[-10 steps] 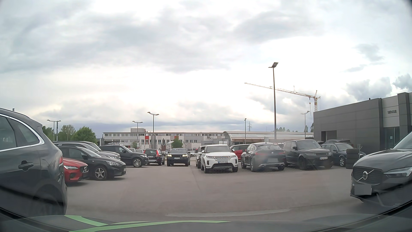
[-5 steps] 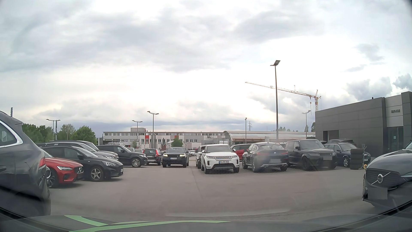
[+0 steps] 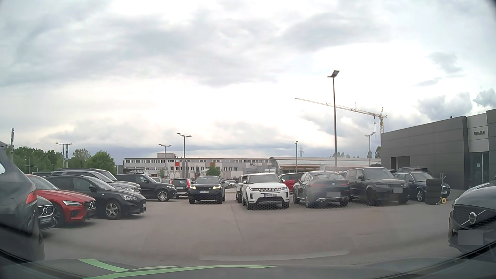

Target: Follow the waypoints while adhering to traffic rules and regulations

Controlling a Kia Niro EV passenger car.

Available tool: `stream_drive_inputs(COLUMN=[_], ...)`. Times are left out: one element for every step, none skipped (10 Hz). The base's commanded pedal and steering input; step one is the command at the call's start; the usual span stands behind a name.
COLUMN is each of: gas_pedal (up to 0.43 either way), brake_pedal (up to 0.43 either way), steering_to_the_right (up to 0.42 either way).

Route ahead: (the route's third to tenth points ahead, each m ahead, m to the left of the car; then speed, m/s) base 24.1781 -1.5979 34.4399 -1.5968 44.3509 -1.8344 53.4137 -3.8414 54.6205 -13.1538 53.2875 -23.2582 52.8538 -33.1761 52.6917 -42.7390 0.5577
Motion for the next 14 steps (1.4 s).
stream_drive_inputs(gas_pedal=[0.000,0.000,0.000,0.000,0.000,0.000,0.000,0.000,0.000,0.000,0.000,0.000,0.000,0.000], brake_pedal=[0.128,0.128,0.128,0.128,0.134,0.134,0.128,0.134,0.128,0.128,0.122,0.116,0.116,0.110], steering_to_the_right=[-0.024,-0.024,-0.024,-0.024,-0.024,-0.024,-0.024,-0.024,-0.024,-0.024,-0.024,-0.024,-0.024,-0.024])
